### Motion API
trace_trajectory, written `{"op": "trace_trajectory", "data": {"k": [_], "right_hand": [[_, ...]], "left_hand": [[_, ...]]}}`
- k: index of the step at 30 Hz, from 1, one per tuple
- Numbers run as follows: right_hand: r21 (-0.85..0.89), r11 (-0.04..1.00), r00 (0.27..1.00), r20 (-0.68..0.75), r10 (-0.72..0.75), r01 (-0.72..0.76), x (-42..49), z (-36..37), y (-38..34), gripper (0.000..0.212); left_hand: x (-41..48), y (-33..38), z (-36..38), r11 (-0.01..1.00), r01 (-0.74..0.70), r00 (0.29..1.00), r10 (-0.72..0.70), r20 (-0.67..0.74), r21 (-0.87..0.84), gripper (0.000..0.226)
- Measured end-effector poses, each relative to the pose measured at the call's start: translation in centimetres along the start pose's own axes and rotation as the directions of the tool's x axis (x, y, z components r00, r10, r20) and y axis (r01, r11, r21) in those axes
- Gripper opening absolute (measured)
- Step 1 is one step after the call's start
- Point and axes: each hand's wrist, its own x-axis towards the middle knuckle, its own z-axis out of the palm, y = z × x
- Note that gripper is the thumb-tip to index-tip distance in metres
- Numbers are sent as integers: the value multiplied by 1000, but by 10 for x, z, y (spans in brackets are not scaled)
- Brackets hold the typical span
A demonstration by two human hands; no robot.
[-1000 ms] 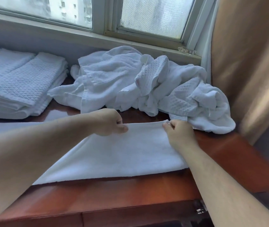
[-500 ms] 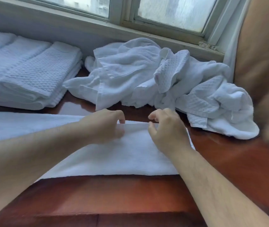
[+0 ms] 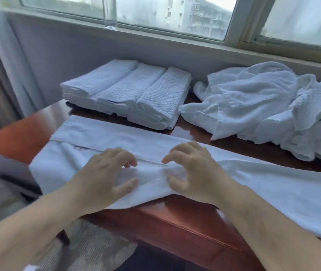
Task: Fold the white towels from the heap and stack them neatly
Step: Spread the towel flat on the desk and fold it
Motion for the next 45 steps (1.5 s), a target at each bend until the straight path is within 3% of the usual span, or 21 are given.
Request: {"op": "trace_trajectory", "data": {"k": [6,11,14,16,20,22,24,27,29,32,34,37,40,42,45], "right_hand": [[-4,978,965,165,-206,209,22,25,-52,67],[-57,942,934,167,-317,330,29,43,-79,50],[-49,943,933,169,-317,329,39,45,-92,40],[-5,945,926,200,-320,328,44,45,-98,26],[139,975,973,126,-192,174,60,36,-103,22],[220,972,996,11,-90,85,73,30,-99,22],[267,963,998,-60,-29,44,87,27,-96,22],[301,954,994,-103,45,-12,104,27,-85,21],[294,955,991,-107,81,-46,111,28,-76,21],[254,964,988,-107,108,-78,119,29,-64,20],[256,962,986,-109,123,-92,125,29,-56,20],[255,960,989,-59,135,-116,136,27,-48,19],[156,978,990,17,140,-141,149,27,-47,25],[112,984,990,-7,140,-138,160,29,-47,31],[108,983,986,-59,158,-151,175,35,-47,32]], "left_hand": [[-29,-52,-23,990,119,990,-124,-64,-75,23],[-36,-73,-30,981,153,965,-174,-198,-118,27],[-44,-80,-39,964,133,960,-183,-211,-232,17],[-53,-85,-44,937,77,981,-132,-140,-339,41],[-73,-91,-55,945,22,1000,-28,-12,-327,55],[-74,-92,-58,962,30,1000,-27,16,-273,48],[-70,-92,-57,986,28,997,-39,-63,-167,28],[-60,-97,-58,978,164,958,-190,-215,-133,47],[-55,-107,-61,951,264,933,-295,-208,-162,58],[-48,-125,-69,925,297,923,-341,-177,-237,62],[-39,-137,-74,876,328,895,-408,-179,-355,48],[-22,-153,-83,775,387,832,-527,-172,-500,7],[1,-160,-88,751,429,808,-568,-158,-501,22],[19,-160,-86,728,463,783,-603,-152,-505,22],[41,-162,-81,688,573,764,-645,-14,-446,14]]}}
